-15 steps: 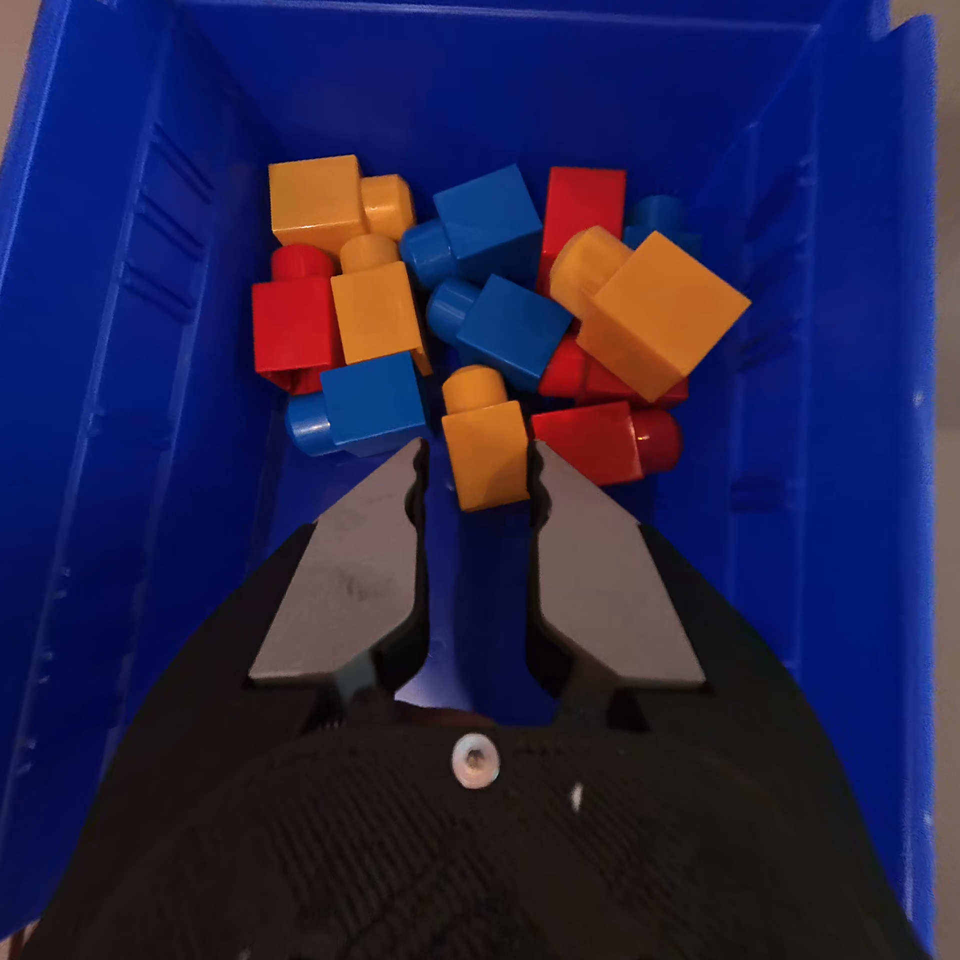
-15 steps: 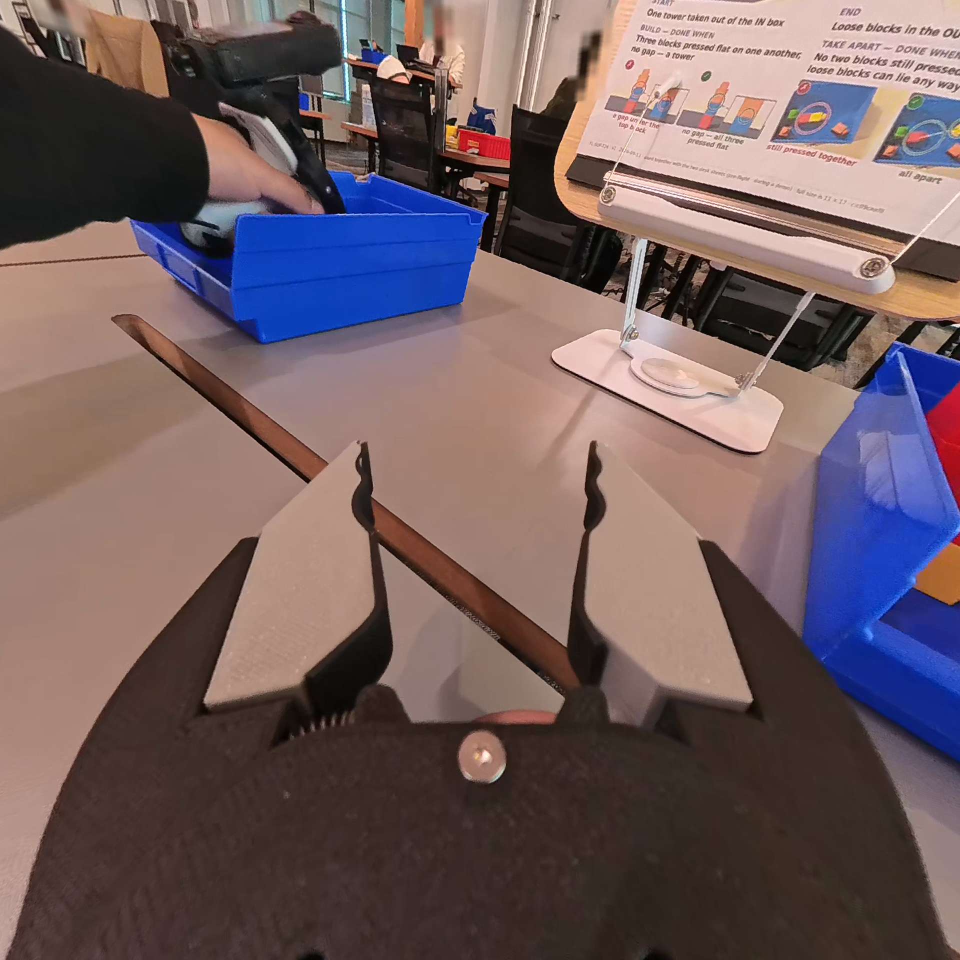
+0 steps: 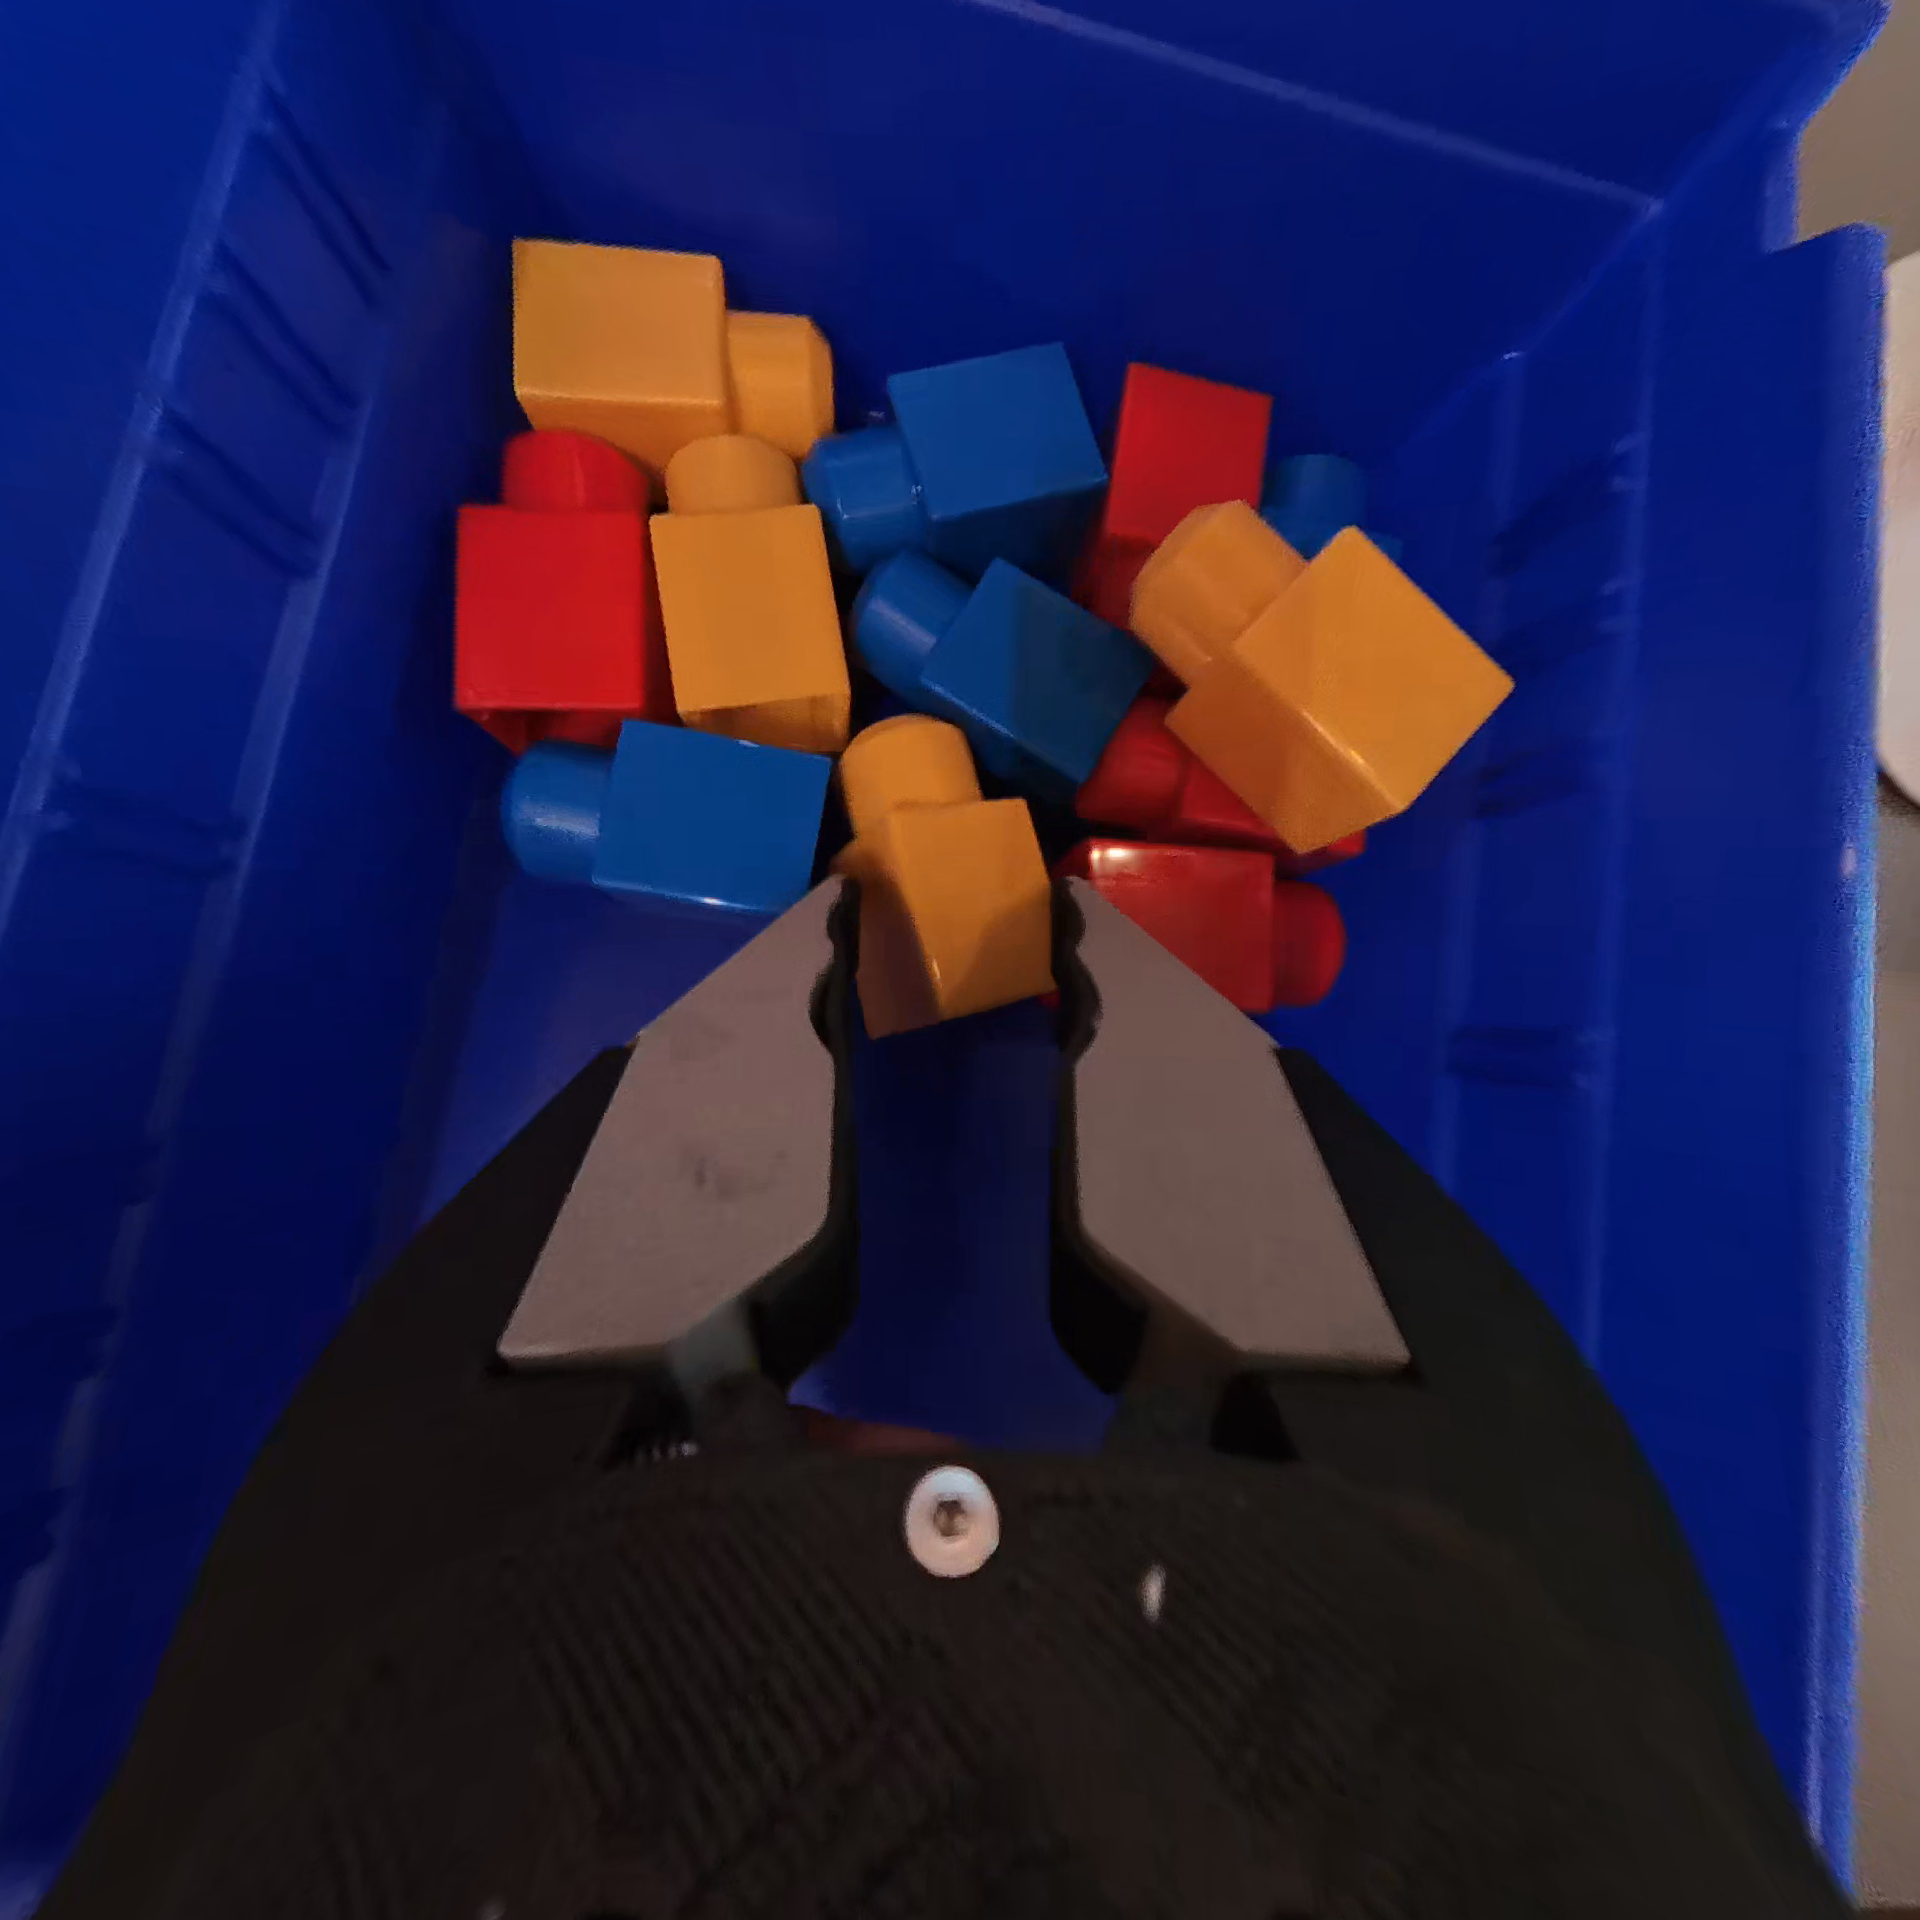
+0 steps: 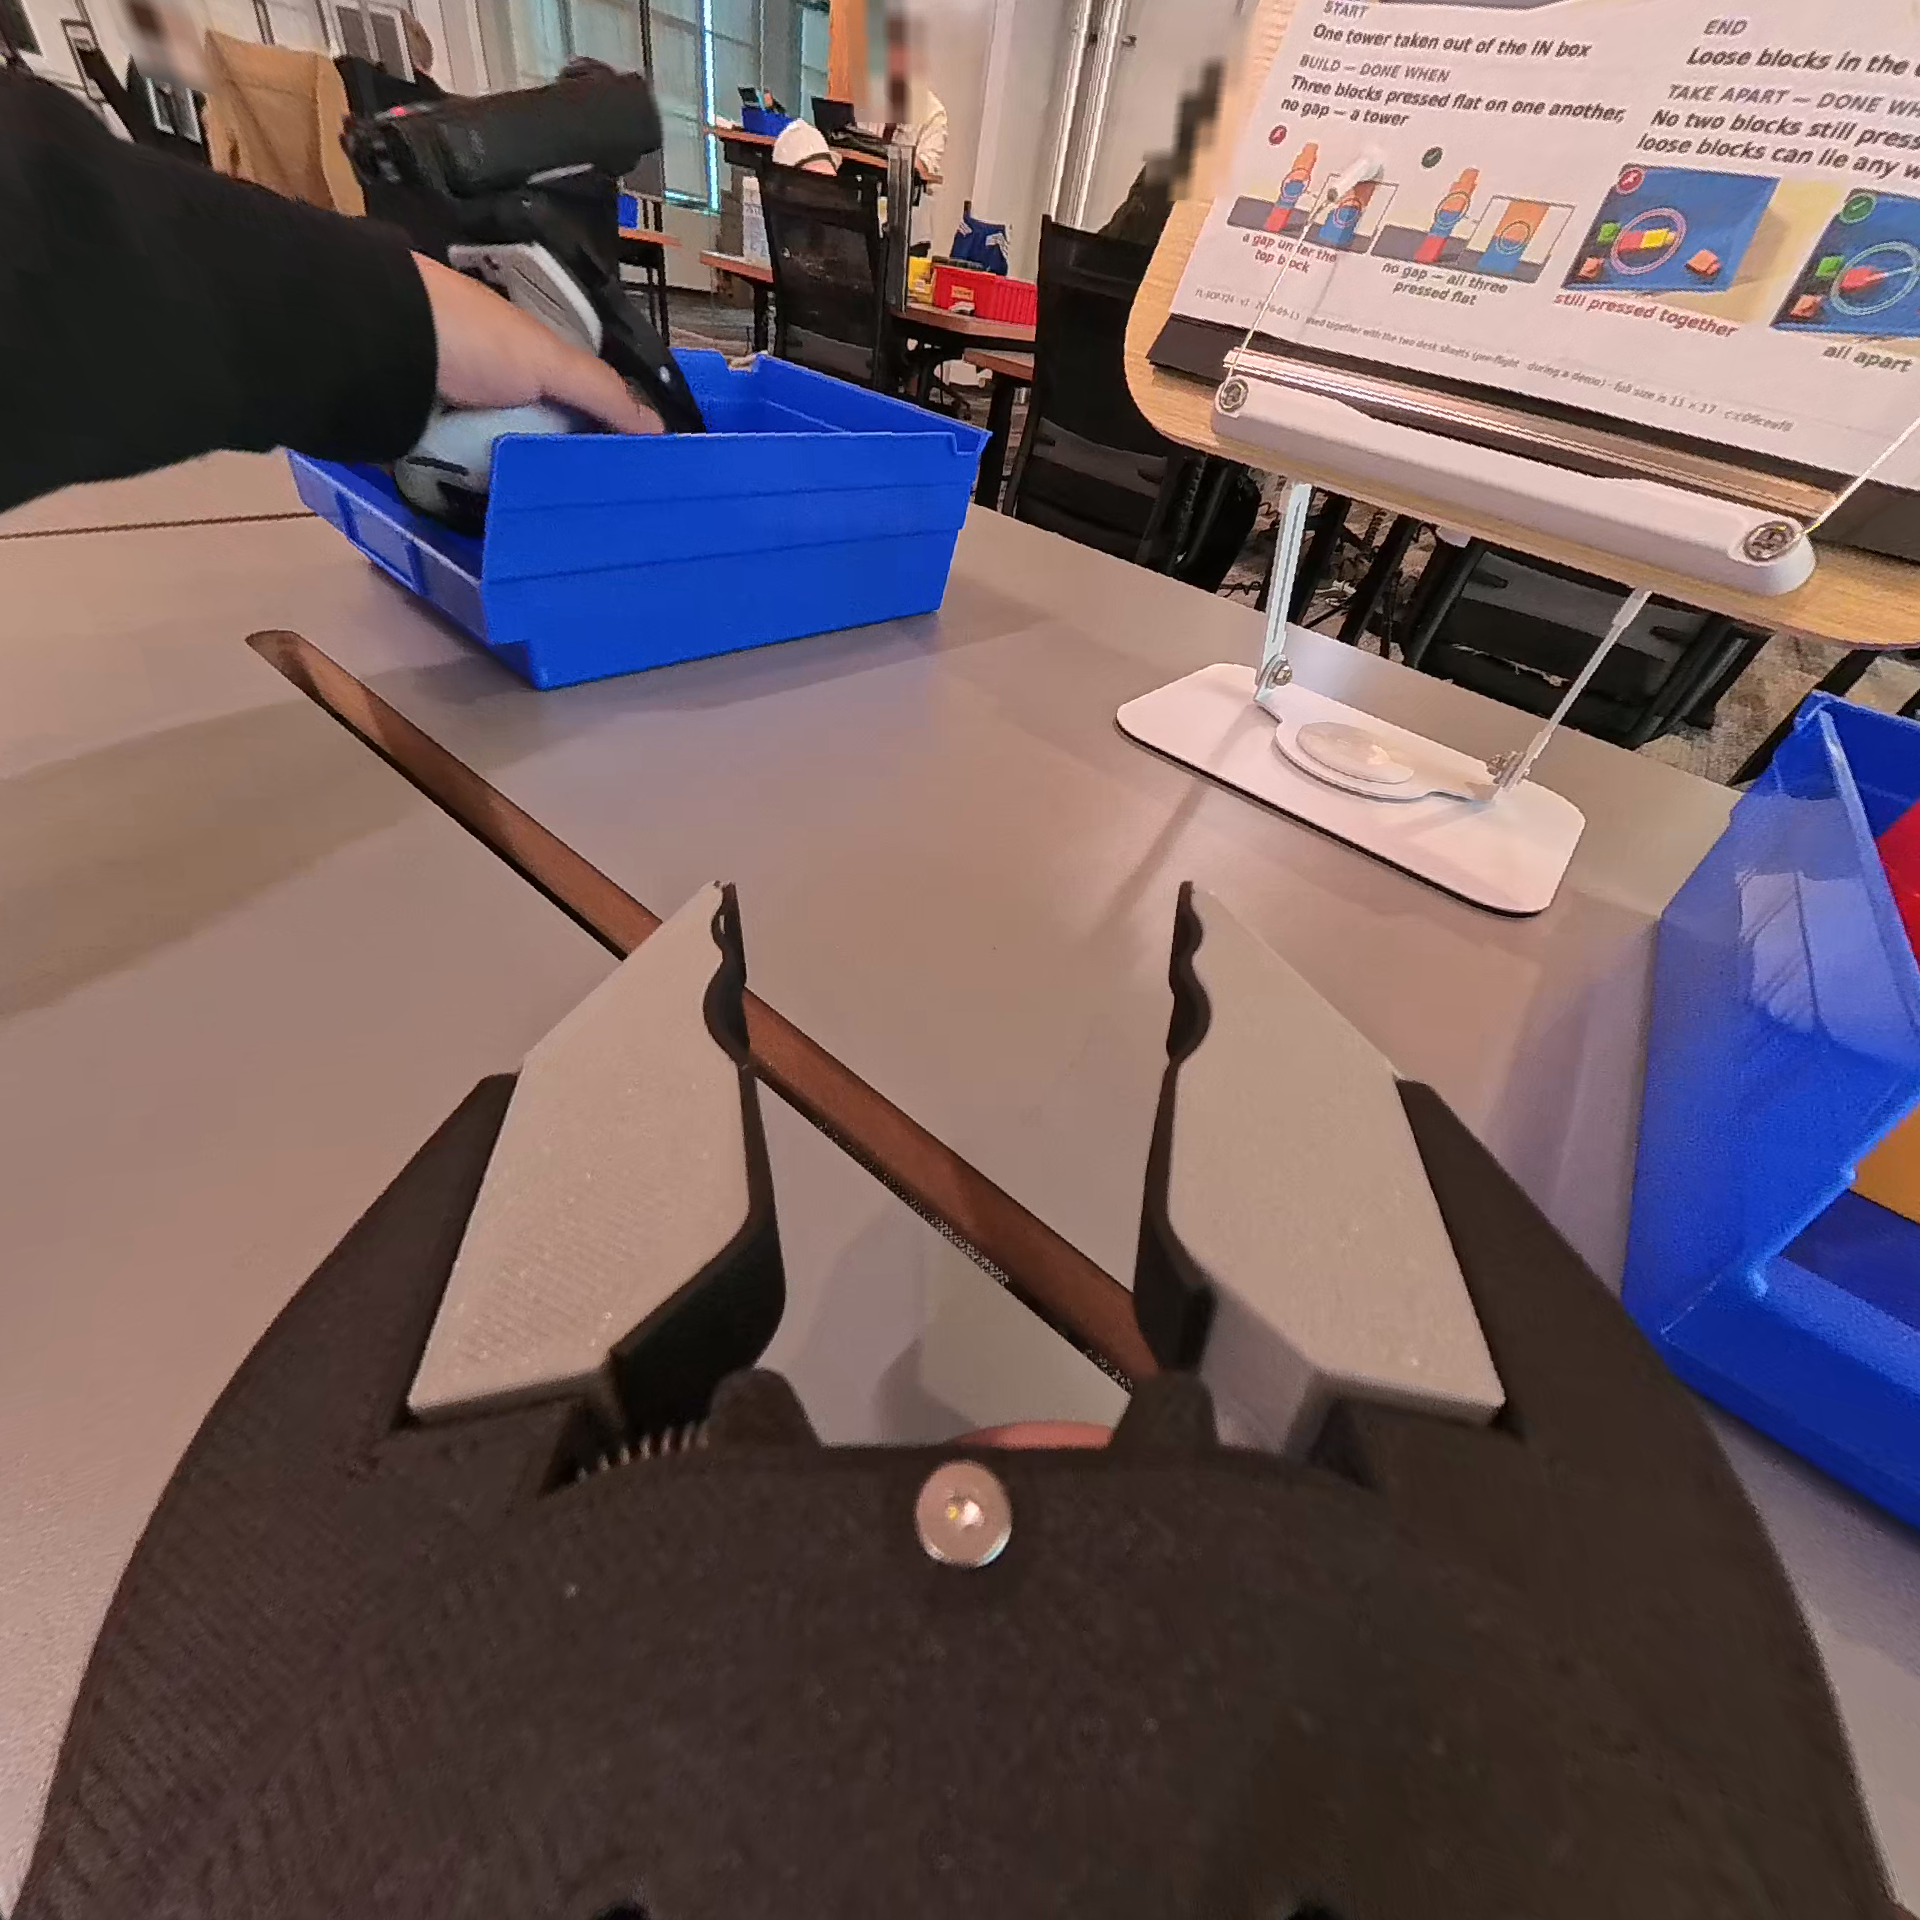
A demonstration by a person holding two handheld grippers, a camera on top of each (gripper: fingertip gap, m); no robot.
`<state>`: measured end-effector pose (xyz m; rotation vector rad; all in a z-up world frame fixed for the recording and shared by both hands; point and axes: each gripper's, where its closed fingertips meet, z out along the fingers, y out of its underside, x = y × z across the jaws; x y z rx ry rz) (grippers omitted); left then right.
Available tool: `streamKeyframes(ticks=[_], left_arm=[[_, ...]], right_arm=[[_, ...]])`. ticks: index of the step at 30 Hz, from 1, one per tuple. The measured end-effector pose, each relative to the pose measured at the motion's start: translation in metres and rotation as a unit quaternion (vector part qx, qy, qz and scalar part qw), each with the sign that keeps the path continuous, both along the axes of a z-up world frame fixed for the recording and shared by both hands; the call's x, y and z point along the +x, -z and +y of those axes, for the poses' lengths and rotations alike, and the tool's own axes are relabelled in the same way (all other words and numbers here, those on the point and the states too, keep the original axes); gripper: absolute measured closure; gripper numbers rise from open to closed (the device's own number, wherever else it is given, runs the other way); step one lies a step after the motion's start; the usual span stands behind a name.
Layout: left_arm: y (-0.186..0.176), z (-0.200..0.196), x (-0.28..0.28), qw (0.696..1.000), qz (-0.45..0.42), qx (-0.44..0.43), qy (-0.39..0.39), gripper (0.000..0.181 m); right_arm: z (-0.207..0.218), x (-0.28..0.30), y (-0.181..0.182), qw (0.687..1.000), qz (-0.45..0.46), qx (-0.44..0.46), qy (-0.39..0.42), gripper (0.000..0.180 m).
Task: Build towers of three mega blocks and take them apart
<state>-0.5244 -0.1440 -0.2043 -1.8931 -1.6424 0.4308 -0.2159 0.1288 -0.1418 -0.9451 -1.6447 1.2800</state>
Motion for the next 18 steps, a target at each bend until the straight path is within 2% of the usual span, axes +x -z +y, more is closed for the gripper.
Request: streamKeyframes(ticks=[3, 5, 6, 7, 8, 9, 14, 18], left_arm=[[0.003, -0.004, 0.008, 0.999, -0.029, 0.038, 0.003, 0.14], [0.017, -0.004, 0.02, 0.996, -0.08, 0.031, 0.023, 0.136], [0.018, 0.0, 0.025, 0.995, -0.092, 0.03, 0.039, 0.144], [0.018, 0.001, 0.026, 0.995, -0.091, 0.02, 0.048, 0.131], [0.018, -0.001, 0.024, 0.995, -0.083, -0.003, 0.049, 0.132], [0.016, -0.004, 0.02, 0.996, -0.067, -0.025, 0.048, 0.144], [0.022, -0.001, 0.021, 0.994, -0.076, -0.054, 0.061, 0.145], [0.014, -0.004, 0.019, 0.995, -0.06, -0.045, 0.059, 0.145]], right_arm=[[0.0, 0.0, 0.0, 1.0, 0.001, 0.002, 0.0, 0.1], [-0.001, 0.0, 0.0, 1.0, 0.001, 0.003, 0.0, 0.1], [-0.001, 0.0, 0.0, 1.0, 0.001, 0.004, 0.0, 0.1], [-0.001, 0.0, 0.0, 1.0, 0.002, 0.004, 0.0, 0.1], [-0.001, 0.001, 0.0, 1.0, 0.003, 0.005, 0.0, 0.1], [-0.001, 0.001, 0.0, 1.0, 0.003, 0.005, 0.0, 0.1], [-0.003, 0.002, -0.001, 1.0, 0.007, 0.008, -0.004, 0.101], [-0.004, 0.002, 0.0, 1.0, 0.004, 0.011, -0.007, 0.101]])
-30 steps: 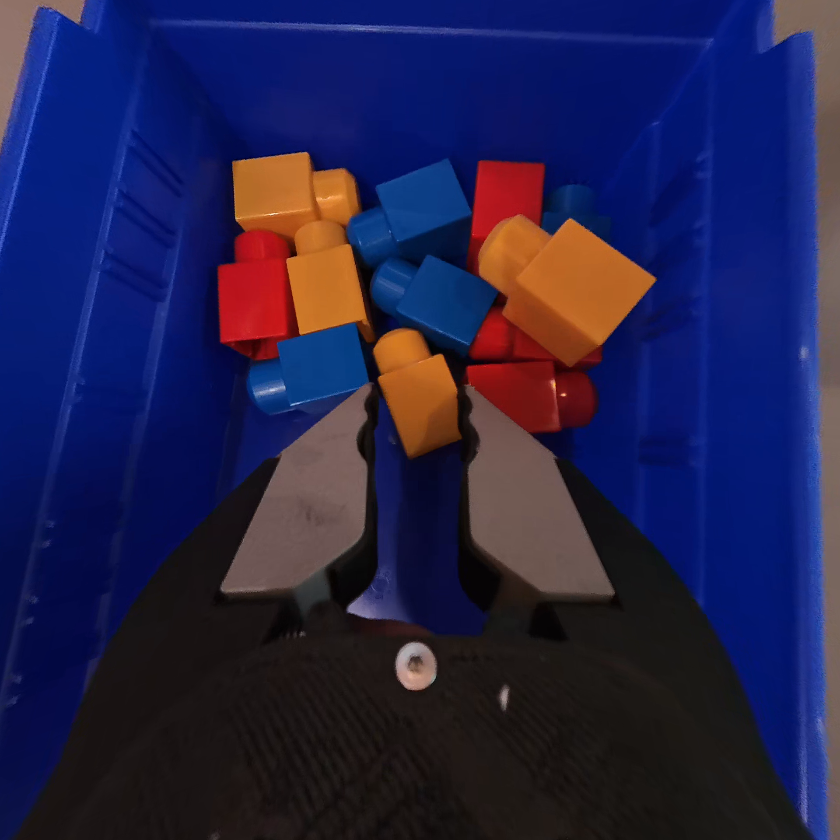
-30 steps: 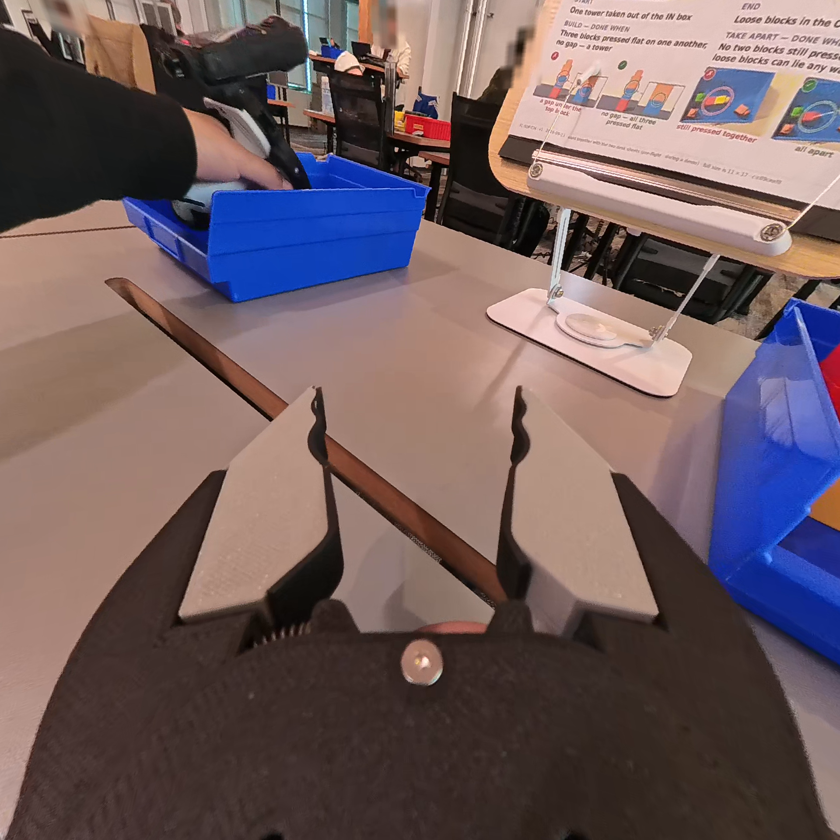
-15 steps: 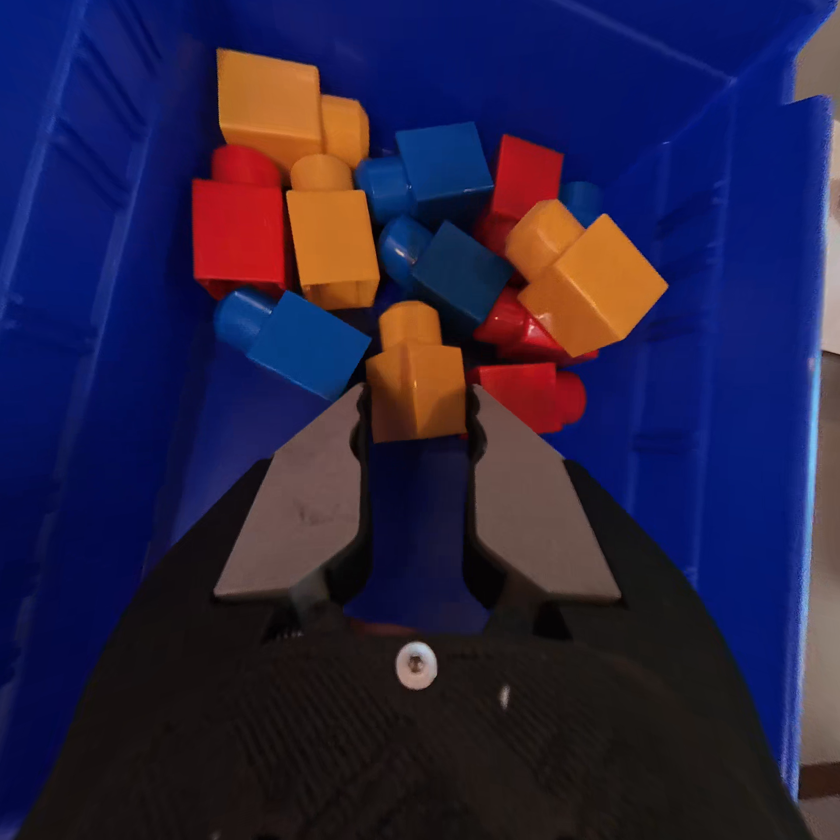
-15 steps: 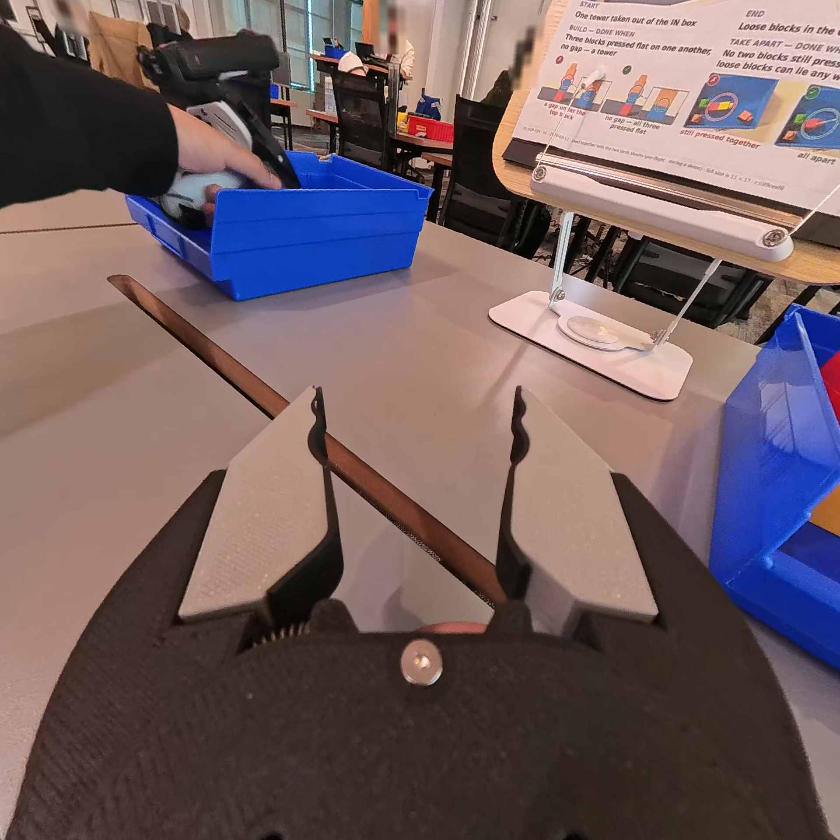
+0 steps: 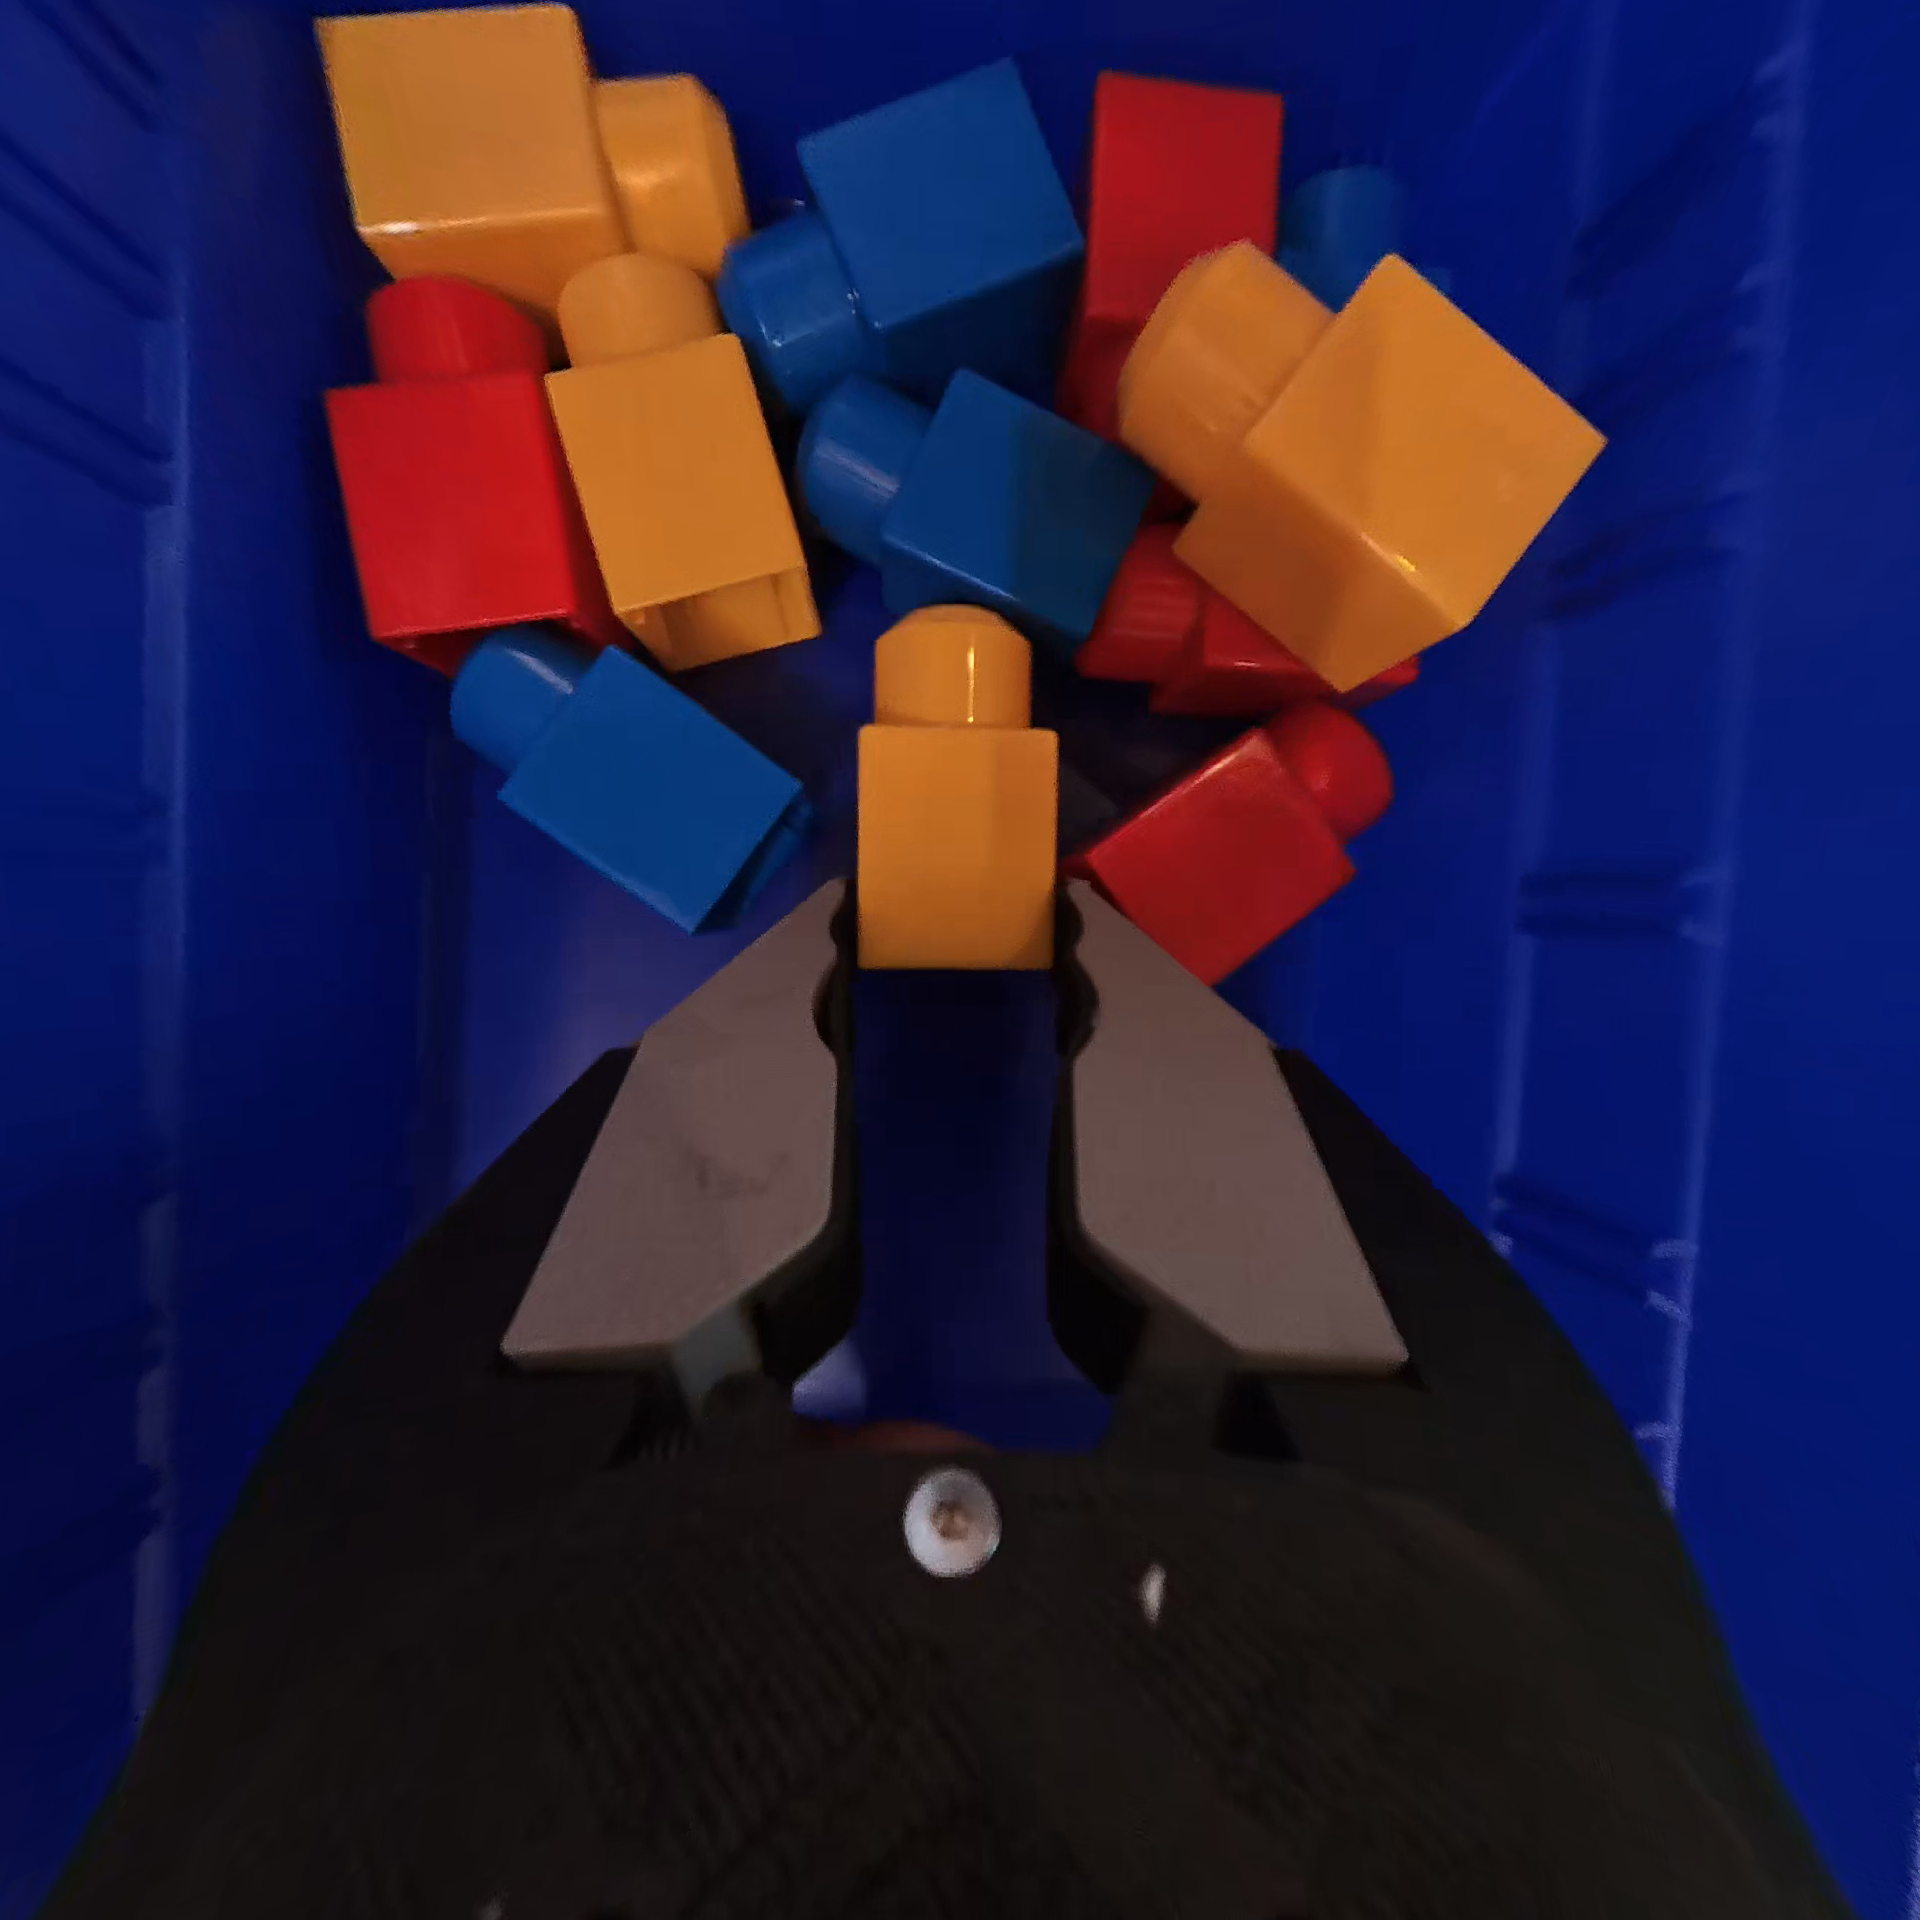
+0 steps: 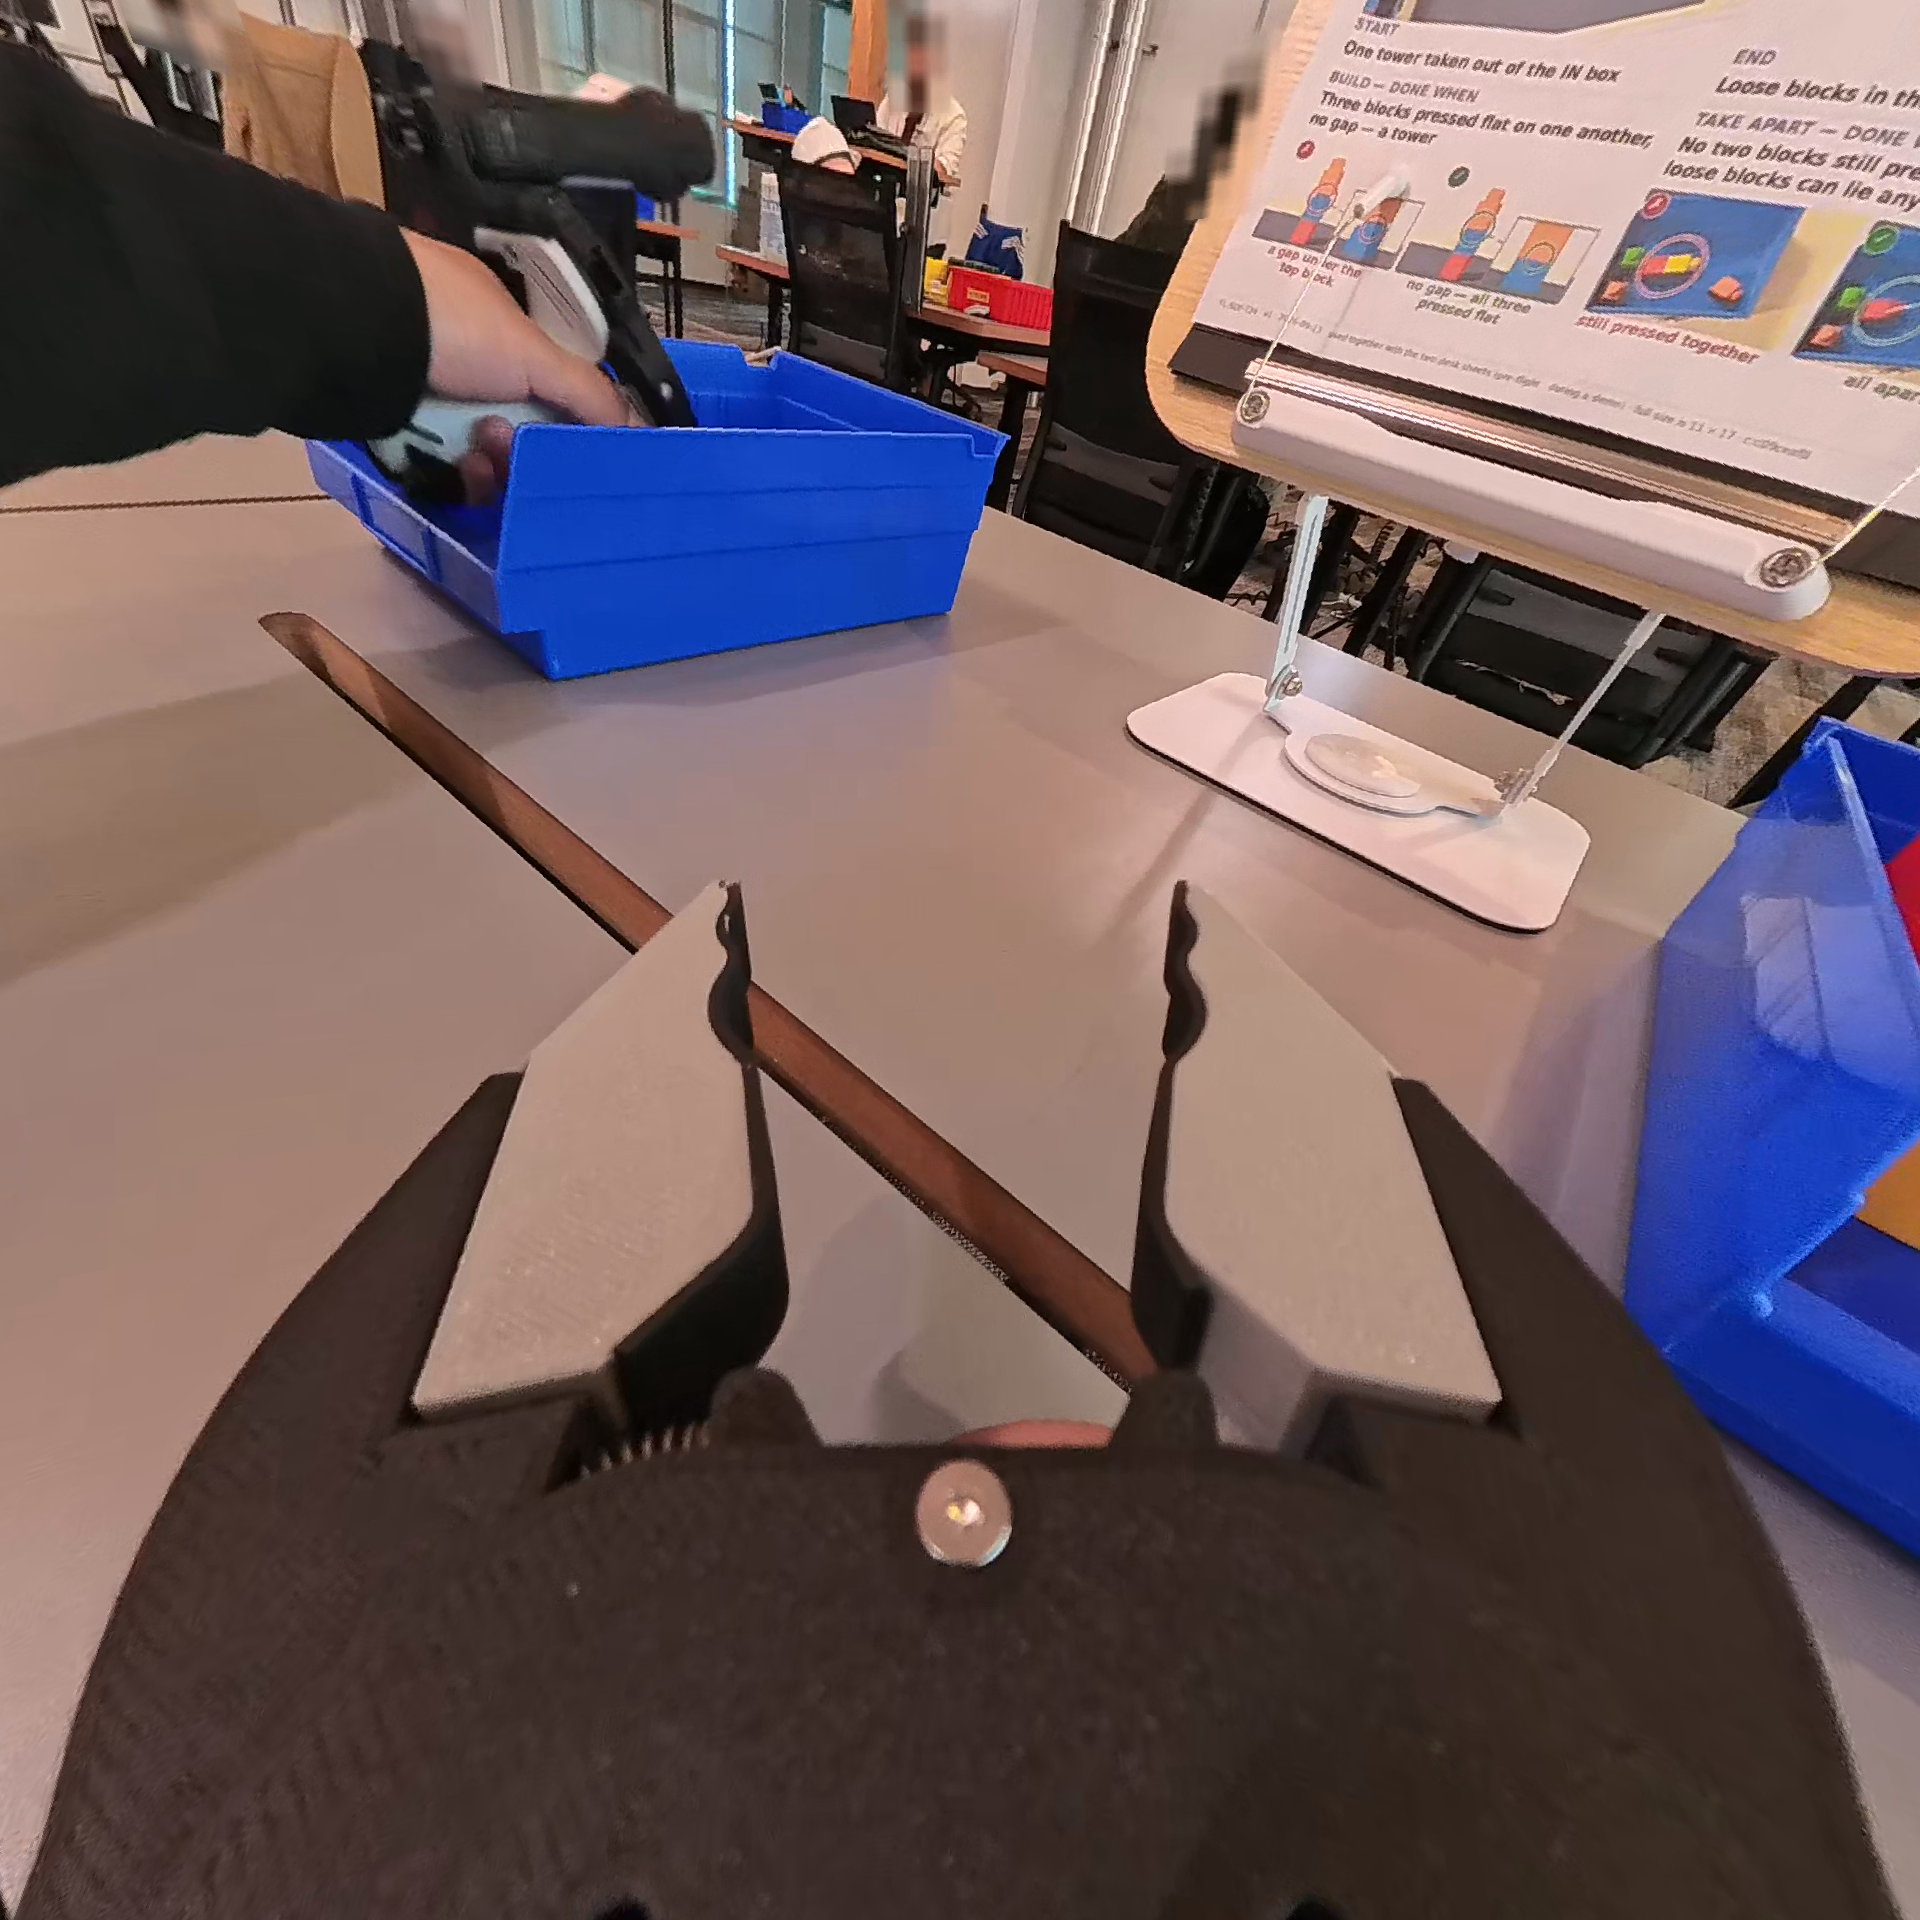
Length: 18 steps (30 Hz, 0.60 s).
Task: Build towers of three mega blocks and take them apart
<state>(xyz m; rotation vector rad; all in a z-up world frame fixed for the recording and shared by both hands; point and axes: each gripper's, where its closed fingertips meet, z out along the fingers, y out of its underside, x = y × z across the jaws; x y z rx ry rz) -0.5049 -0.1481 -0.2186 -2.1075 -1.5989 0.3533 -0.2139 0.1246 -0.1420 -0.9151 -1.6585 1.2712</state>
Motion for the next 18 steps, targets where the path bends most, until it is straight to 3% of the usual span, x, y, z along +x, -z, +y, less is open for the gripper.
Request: streamKeyframes(ticks=[5, 10, 15, 18], left_arm=[[-0.033, -0.008, 0.005, 0.997, 0.034, 0.073, -0.005, 0.146], [-0.099, 0.007, 0.037, 0.976, 0.1, 0.185, 0.047, 0.146], [-0.142, 0.063, 0.121, 0.947, 0.169, 0.213, 0.174, 0.146], [-0.148, 0.108, 0.174, 0.922, 0.211, 0.224, 0.236, 0.146]], right_arm=[[0.002, 0.0, -0.001, 1.0, -0.002, -0.013, 0.0, 0.102], [0.005, -0.001, -0.004, 0.999, -0.008, -0.045, -0.008, 0.105], [-0.014, 0.006, -0.004, 0.985, -0.067, -0.116, -0.105, 0.121], [-0.026, 0.003, -0.011, 0.969, -0.127, -0.151, -0.146, 0.11]])
